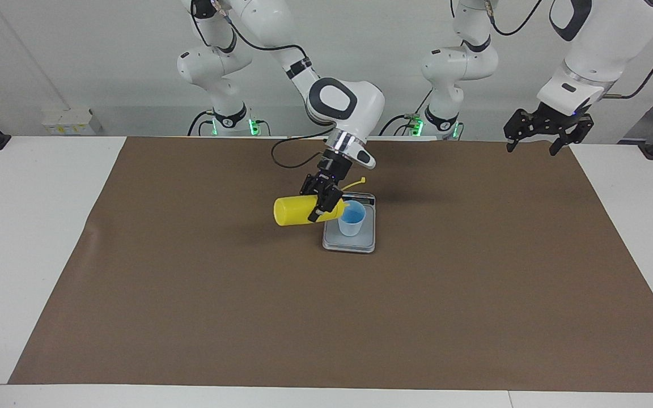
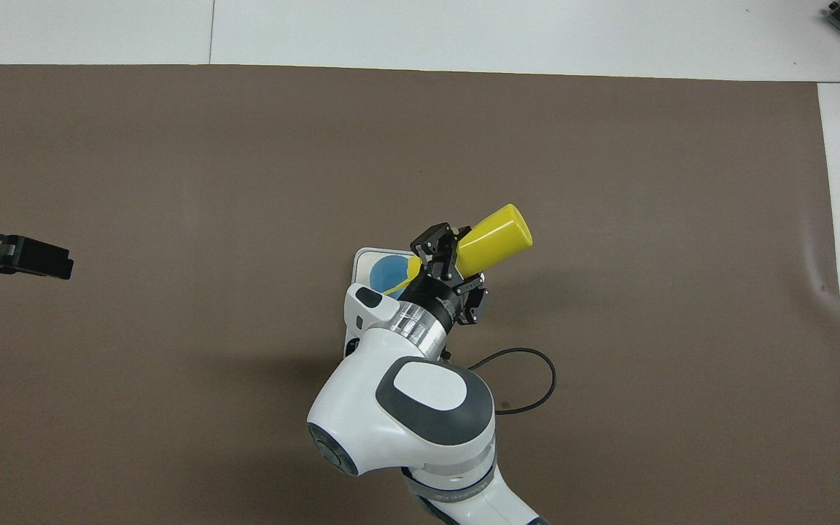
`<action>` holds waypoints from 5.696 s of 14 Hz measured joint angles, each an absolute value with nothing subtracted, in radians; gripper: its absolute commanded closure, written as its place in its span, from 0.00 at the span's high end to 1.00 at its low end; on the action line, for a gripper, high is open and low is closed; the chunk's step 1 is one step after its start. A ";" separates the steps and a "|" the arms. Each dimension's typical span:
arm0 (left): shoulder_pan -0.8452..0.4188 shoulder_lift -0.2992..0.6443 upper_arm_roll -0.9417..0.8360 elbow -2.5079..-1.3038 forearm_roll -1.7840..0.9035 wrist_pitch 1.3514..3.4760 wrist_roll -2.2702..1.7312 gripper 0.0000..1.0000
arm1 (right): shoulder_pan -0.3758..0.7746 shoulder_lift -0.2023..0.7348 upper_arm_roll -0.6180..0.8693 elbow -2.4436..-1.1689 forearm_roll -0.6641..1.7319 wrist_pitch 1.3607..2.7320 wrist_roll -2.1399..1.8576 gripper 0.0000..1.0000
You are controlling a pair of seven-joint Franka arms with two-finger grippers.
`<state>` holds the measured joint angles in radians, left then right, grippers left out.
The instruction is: Pour seasoning into cup on scale with both arms
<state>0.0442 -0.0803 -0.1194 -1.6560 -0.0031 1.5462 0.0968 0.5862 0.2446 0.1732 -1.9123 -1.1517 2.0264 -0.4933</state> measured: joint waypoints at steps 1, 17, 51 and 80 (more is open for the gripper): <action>0.044 -0.080 -0.119 -1.656 -0.003 1.546 0.097 1.00 | 0.569 0.235 0.173 -1.912 -1.108 2.045 -0.493 0.00; 0.044 -0.080 -0.119 -1.656 -0.003 1.546 0.097 1.00 | 0.153 0.154 0.169 -1.914 -0.011 2.200 -0.887 0.00; 0.044 -0.080 -0.119 -1.656 -0.003 1.563 0.095 1.00 | -0.244 0.230 0.164 -2.075 1.133 2.282 -2.006 1.00; 0.109 -0.080 -0.194 -1.664 -0.014 1.576 0.093 1.00 | -0.074 -0.034 0.185 -1.718 -0.015 1.880 -0.377 1.00</action>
<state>0.1091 -0.0801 -0.1938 -1.6643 -0.0140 1.5764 0.0933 -0.0740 -0.0341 0.1850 -1.7180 -0.0154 1.8802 -0.3773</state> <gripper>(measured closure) 0.000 0.000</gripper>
